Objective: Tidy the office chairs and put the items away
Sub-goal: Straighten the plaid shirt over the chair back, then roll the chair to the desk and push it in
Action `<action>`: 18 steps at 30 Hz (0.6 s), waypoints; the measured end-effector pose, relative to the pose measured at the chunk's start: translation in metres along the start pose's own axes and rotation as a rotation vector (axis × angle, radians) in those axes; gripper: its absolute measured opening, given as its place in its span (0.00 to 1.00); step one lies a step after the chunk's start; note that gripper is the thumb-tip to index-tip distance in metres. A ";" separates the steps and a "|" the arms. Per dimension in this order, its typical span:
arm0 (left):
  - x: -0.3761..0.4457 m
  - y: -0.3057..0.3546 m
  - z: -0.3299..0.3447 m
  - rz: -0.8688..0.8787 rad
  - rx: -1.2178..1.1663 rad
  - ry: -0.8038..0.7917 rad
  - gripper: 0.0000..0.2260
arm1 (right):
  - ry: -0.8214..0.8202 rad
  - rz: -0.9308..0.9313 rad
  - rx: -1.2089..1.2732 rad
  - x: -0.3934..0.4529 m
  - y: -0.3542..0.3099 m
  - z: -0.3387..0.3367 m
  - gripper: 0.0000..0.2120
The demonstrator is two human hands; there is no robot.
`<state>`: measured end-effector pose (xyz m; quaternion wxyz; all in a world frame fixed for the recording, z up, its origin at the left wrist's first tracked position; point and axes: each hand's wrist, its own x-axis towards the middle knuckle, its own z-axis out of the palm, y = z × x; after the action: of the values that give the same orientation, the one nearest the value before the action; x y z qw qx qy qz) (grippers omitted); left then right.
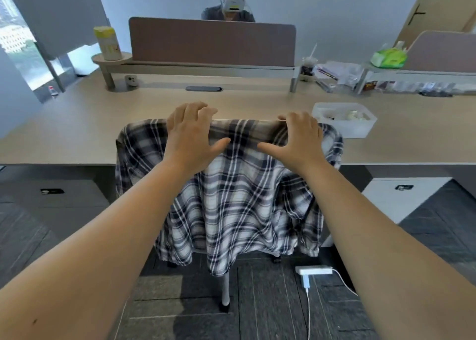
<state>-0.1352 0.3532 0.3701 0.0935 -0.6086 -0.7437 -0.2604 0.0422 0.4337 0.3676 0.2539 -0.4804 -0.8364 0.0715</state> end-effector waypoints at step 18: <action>-0.101 0.384 0.082 0.444 -0.475 -0.553 0.09 | 0.141 0.677 0.117 -0.276 0.266 -0.212 0.08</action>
<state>0.2699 0.3555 0.3594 -0.1985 -0.8054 -0.5111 -0.2251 0.4638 0.3156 0.3549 0.2998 -0.7189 -0.6047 0.1662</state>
